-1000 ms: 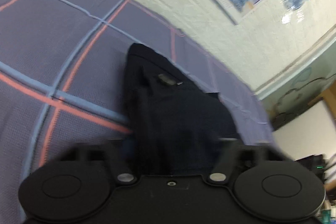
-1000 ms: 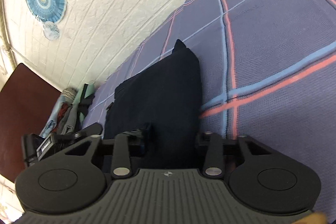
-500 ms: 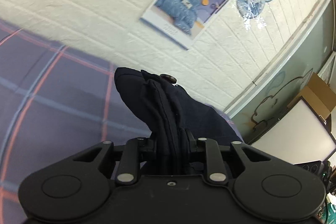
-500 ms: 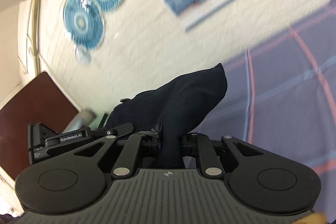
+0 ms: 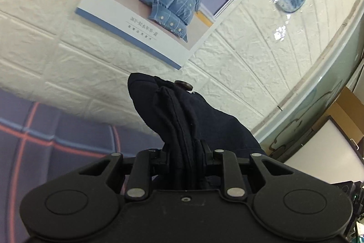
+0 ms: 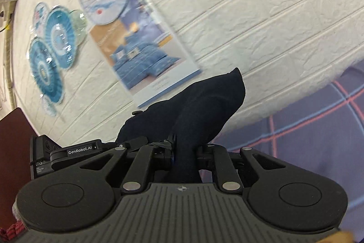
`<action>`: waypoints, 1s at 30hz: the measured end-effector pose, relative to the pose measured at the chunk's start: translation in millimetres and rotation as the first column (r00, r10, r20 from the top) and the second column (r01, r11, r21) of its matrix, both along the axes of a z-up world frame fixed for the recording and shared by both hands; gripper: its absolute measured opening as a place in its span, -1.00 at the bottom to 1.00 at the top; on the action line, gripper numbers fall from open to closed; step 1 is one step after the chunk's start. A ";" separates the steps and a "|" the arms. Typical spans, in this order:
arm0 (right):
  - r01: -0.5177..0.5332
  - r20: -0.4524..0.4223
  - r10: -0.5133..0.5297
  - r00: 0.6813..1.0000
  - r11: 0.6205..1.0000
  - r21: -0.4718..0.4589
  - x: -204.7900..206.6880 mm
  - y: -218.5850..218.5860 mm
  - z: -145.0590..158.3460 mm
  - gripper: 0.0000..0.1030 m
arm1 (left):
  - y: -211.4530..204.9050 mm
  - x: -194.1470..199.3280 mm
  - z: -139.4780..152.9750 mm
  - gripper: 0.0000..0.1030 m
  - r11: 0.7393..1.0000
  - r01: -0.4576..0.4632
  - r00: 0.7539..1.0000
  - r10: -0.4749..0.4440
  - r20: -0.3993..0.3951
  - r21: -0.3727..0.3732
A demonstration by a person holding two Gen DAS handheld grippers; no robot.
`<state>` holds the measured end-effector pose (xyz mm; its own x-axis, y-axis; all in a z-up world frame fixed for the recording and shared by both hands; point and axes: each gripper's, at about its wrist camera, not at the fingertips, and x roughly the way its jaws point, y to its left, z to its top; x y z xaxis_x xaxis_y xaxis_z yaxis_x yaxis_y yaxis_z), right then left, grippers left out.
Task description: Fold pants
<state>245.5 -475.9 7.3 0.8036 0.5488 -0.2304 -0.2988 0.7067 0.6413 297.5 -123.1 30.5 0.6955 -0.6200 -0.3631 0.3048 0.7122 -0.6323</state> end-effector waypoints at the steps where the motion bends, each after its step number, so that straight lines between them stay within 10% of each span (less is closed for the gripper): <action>1: 0.002 -0.002 -0.002 1.000 1.000 -0.001 10.2 -4.0 -3.8 -0.53 | -5.8 9.4 -4.2 1.00 1.000 -0.002 1.000 0.002 0.001 0.001; 4: 0.033 -0.007 -0.034 0.999 0.999 -0.025 35.6 -14.8 -19.3 -0.45 | -19.3 33.6 -22.4 1.00 0.999 -0.033 0.999 0.033 0.000 0.032; 8: 0.214 -0.157 -0.254 0.954 0.949 -0.233 64.4 -17.4 -53.0 0.84 | -23.9 57.0 -55.4 1.00 0.977 -0.111 0.988 0.129 -0.090 0.183; 10: 0.268 -0.124 -0.331 0.935 0.892 -0.363 60.1 -14.0 -56.9 0.81 | -12.4 52.2 -59.0 1.00 0.975 -0.127 0.986 0.145 -0.086 0.184; 16: 0.241 0.024 -0.250 0.968 0.898 -0.368 23.0 -4.4 -39.4 0.47 | -21.0 11.6 -33.3 1.00 0.978 -0.022 1.000 0.020 0.010 0.206; 23: 0.138 -0.066 -0.198 0.978 0.852 -0.505 30.3 25.0 -62.8 0.18 | -71.0 -8.3 -63.9 1.00 0.929 0.064 0.998 -0.068 0.000 0.364; 30: 0.173 -0.002 -0.197 0.980 0.868 -0.465 8.4 17.8 -27.9 1.00 | -57.2 -17.6 -15.1 1.00 0.950 0.032 0.999 -0.030 -0.011 0.310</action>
<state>253.9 -458.1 -20.6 0.8613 0.2132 -0.4612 -0.1104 0.9645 0.2397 279.9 -180.3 15.4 0.6750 -0.4973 -0.5451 0.3264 0.8638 -0.3838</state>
